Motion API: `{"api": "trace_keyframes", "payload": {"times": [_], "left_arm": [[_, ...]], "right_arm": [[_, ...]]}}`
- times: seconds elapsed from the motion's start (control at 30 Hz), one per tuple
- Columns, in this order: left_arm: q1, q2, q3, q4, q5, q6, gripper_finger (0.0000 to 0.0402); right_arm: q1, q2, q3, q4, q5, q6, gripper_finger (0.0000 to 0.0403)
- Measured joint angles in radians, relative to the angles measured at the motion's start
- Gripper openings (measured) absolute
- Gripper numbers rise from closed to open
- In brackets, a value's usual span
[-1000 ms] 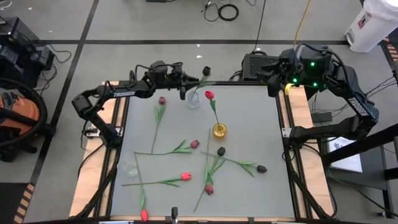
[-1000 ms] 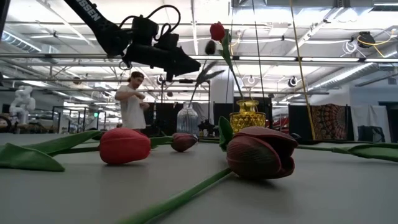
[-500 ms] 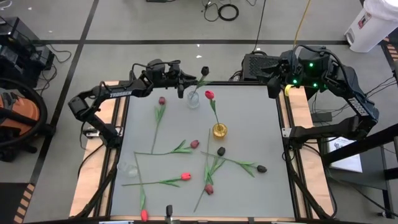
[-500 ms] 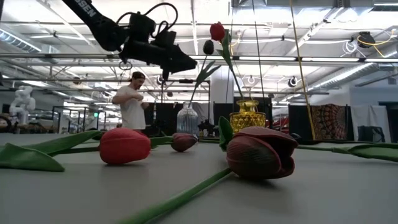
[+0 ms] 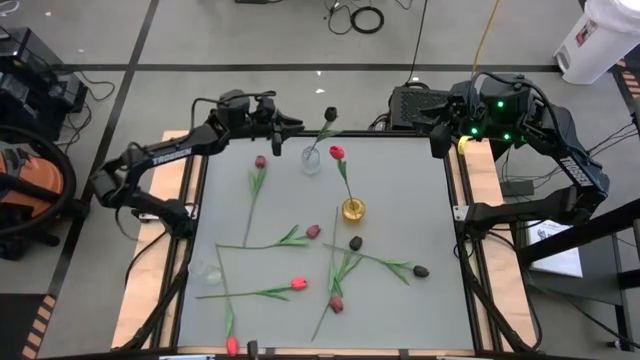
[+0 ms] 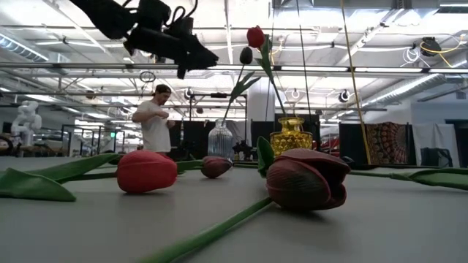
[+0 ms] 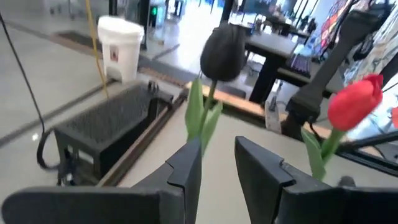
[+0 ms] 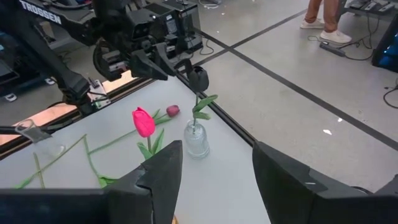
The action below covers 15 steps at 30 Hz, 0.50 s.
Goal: Sort flowers into vase by color
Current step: Put the top red tulip into the bottom transparent vase
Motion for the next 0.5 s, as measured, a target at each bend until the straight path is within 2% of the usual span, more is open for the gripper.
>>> {"api": "trace_keyframes", "payload": {"times": [0.5], "left_arm": [[-0.061, -0.211, 0.000, -0.361, 0.000, -0.053, 0.0103]], "right_arm": [[0.000, 0.000, 0.000, 0.000, 0.000, 0.000, 0.0187]]}}
